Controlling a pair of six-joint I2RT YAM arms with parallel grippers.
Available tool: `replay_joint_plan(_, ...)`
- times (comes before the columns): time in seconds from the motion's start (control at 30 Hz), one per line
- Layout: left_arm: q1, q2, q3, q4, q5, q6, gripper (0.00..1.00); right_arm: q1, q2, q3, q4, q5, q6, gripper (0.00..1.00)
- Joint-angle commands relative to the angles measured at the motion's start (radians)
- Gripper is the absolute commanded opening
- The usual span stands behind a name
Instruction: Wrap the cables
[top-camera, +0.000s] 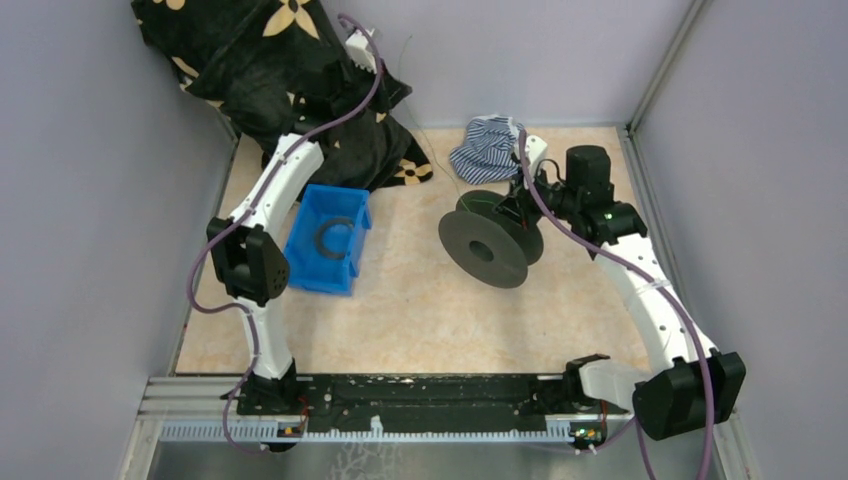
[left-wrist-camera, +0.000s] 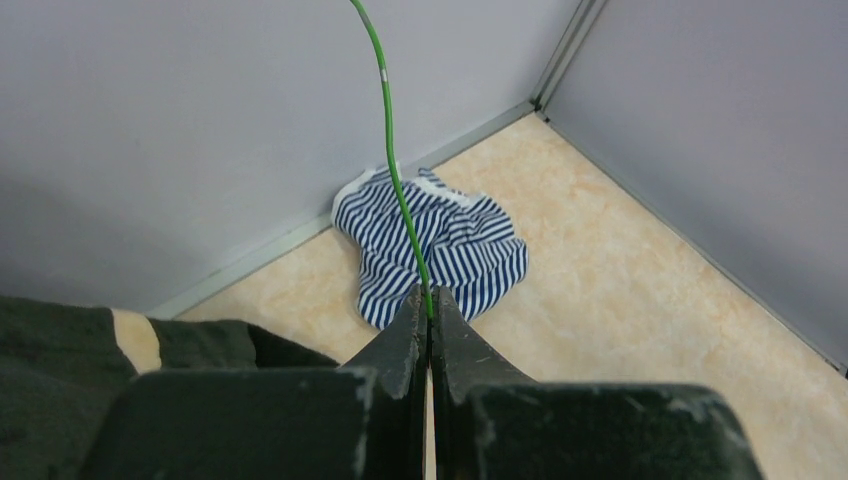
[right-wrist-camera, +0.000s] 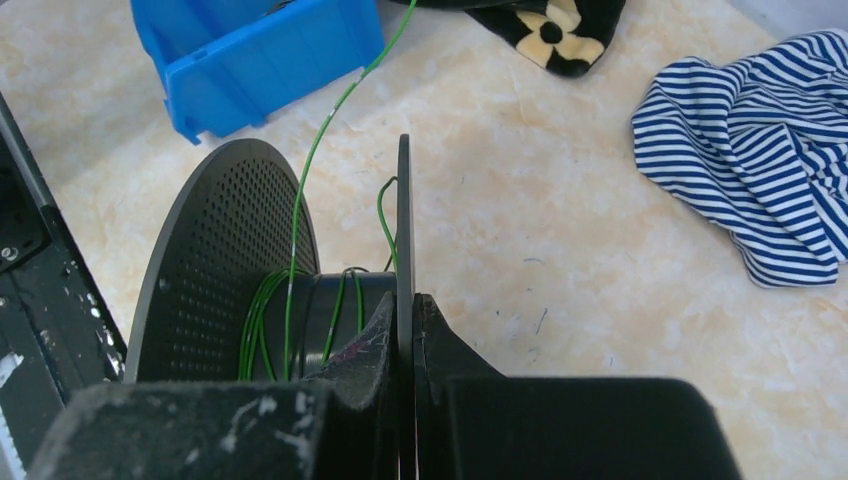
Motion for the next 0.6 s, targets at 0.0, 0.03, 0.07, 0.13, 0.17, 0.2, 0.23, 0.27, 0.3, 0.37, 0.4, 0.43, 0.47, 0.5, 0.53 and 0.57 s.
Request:
replay_joint_plan(0.0,0.018,-0.042,-0.083,0.047,-0.001,0.021,0.00,0.008,-0.042,0.097,0.053,-0.022,0.034,0.00)
replay_joint_plan(0.03,0.019,-0.047,-0.101,0.050,-0.002,0.027,0.00,0.008,-0.042,0.102,0.052,-0.030,0.033,0.00)
replay_joint_plan(0.07,0.022,-0.055,-0.118,0.052,-0.005,0.034,0.00,0.008,-0.042,0.106,0.052,-0.043,0.035,0.00)
replay_joint_plan(0.13,0.027,-0.063,-0.153,0.062,-0.011,0.048,0.00,0.008,-0.042,0.113,0.052,-0.067,0.047,0.00)
replay_joint_plan(0.17,0.029,-0.068,-0.170,0.064,-0.014,0.055,0.00,0.008,-0.040,0.116,0.053,-0.074,0.052,0.00)
replay_joint_plan(0.2,0.032,-0.073,-0.187,0.068,-0.018,0.062,0.00,0.008,-0.041,0.120,0.055,-0.079,0.057,0.00)
replay_joint_plan(0.23,0.034,-0.079,-0.206,0.073,-0.022,0.071,0.00,0.008,-0.041,0.125,0.056,-0.082,0.062,0.00)
replay_joint_plan(0.27,0.035,-0.086,-0.224,0.078,-0.027,0.081,0.00,0.008,-0.040,0.132,0.057,-0.085,0.070,0.00)
replay_joint_plan(0.3,0.037,-0.092,-0.254,0.083,-0.033,0.093,0.00,0.008,-0.041,0.141,0.060,-0.084,0.079,0.00)
replay_joint_plan(0.37,0.037,-0.107,-0.300,0.094,-0.035,0.112,0.00,0.007,-0.037,0.165,0.066,-0.076,0.103,0.00)
replay_joint_plan(0.4,0.037,-0.117,-0.324,0.100,-0.034,0.119,0.00,0.007,-0.035,0.178,0.068,-0.066,0.113,0.00)
replay_joint_plan(0.43,0.037,-0.127,-0.355,0.108,-0.030,0.123,0.00,0.007,-0.033,0.193,0.071,-0.057,0.124,0.00)
replay_joint_plan(0.47,0.036,-0.139,-0.388,0.121,-0.025,0.125,0.00,0.006,-0.030,0.208,0.072,-0.044,0.135,0.00)
replay_joint_plan(0.5,0.036,-0.151,-0.423,0.133,-0.020,0.129,0.00,0.006,-0.025,0.224,0.071,-0.031,0.144,0.00)
replay_joint_plan(0.53,0.035,-0.165,-0.457,0.149,-0.014,0.132,0.00,0.006,-0.020,0.239,0.071,-0.020,0.155,0.00)
replay_joint_plan(0.57,0.034,-0.175,-0.487,0.160,-0.008,0.136,0.00,0.006,-0.013,0.255,0.072,-0.007,0.167,0.00)
